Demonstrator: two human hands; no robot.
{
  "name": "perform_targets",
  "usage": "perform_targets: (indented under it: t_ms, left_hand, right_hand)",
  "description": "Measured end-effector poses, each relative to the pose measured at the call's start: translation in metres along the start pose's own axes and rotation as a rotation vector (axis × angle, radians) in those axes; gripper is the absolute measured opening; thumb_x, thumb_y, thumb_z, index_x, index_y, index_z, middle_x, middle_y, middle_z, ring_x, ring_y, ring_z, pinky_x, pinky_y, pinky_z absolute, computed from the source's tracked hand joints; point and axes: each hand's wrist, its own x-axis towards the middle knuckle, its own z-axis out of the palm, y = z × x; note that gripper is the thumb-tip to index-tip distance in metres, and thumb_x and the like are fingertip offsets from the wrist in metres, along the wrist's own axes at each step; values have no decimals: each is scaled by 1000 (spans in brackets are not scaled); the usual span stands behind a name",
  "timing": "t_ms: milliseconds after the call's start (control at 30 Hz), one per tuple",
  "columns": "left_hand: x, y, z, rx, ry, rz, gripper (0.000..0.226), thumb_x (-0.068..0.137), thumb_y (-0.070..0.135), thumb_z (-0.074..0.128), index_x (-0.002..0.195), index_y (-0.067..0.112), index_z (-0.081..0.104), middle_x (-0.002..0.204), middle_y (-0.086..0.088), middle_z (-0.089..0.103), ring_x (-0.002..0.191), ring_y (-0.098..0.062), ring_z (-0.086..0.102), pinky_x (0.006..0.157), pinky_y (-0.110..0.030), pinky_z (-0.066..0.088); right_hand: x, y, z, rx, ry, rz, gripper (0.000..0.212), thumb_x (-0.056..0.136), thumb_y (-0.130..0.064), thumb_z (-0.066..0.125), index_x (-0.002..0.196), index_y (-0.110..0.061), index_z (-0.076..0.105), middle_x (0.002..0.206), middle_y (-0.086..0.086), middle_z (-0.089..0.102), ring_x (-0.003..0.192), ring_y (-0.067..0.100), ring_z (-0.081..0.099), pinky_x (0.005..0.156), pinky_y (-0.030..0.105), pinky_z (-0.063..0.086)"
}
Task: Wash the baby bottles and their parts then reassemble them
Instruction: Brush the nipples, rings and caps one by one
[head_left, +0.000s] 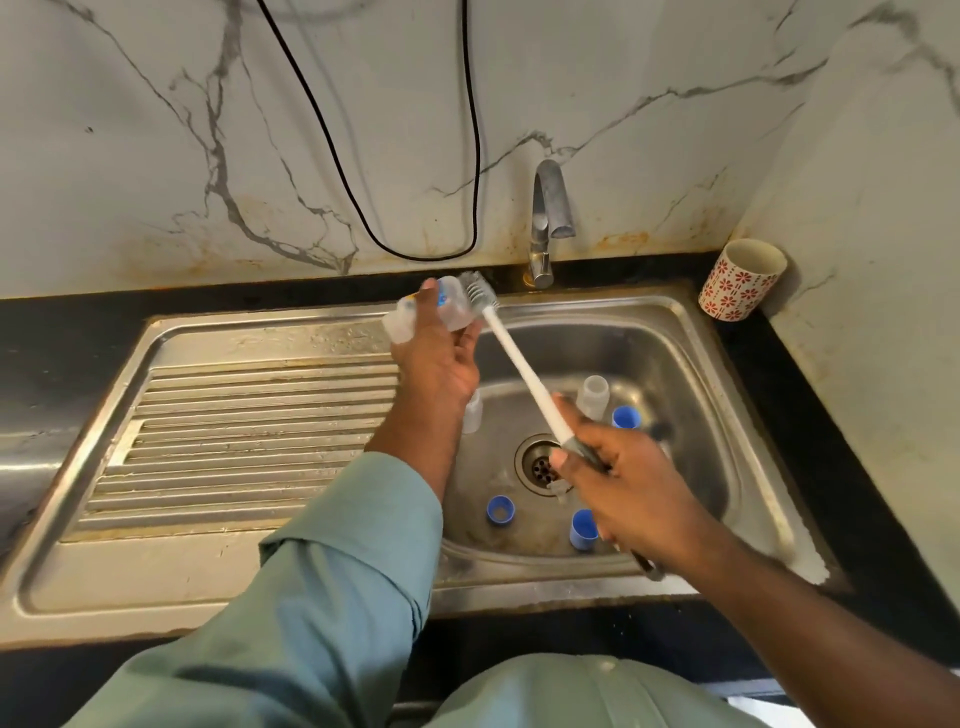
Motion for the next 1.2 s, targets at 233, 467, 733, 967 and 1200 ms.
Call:
perform_targets:
  t_ms: [233,467,733,967,1200]
  left_hand:
    - [1,5,-1,-26,59,17,66,76,18,85,128,12,44,121,-19,62,100,-34,67,73,-49,61]
    - [-12,2,7,4,65,10,66,78,17,83,128,17,41,110,-17,54,88,-34,64,60,-43,62]
    - [-7,-6,1,37,59,-89,66,78,28,83,131,10,47,111,-17,63,97,-33,67,61,-42,62]
    - [-6,-13,-1,-22,-10,-110,63,80,27,80,130,8,46,114,-22,63,94,-34,67,69,-45,62]
    - [2,-3,2,-44,-26,-114,59,84,31,78,129,7,47,115,-23,64,95,-33,69,74,-45,62]
  right_hand:
    - [-2,-1,-6,-56,-55,20,50,97,-27,57,137,-50,41,70,7,55,48,12,43,45,25,44]
    - [5,-6,-15,-33,2,58,49,97,-27,57,137,-51,42,55,-6,50,46,15,45,44,27,45]
    - [1,-14,-3,-50,32,-47,47,97,-28,57,120,-65,40,67,4,51,44,4,41,44,22,44]
    - [4,-7,-5,24,46,34,47,98,-25,56,134,-51,44,76,14,63,48,17,43,48,32,44]
    - [-2,-4,-12,-11,-11,79,50,97,-27,57,140,-48,42,73,5,63,48,15,46,45,30,47]
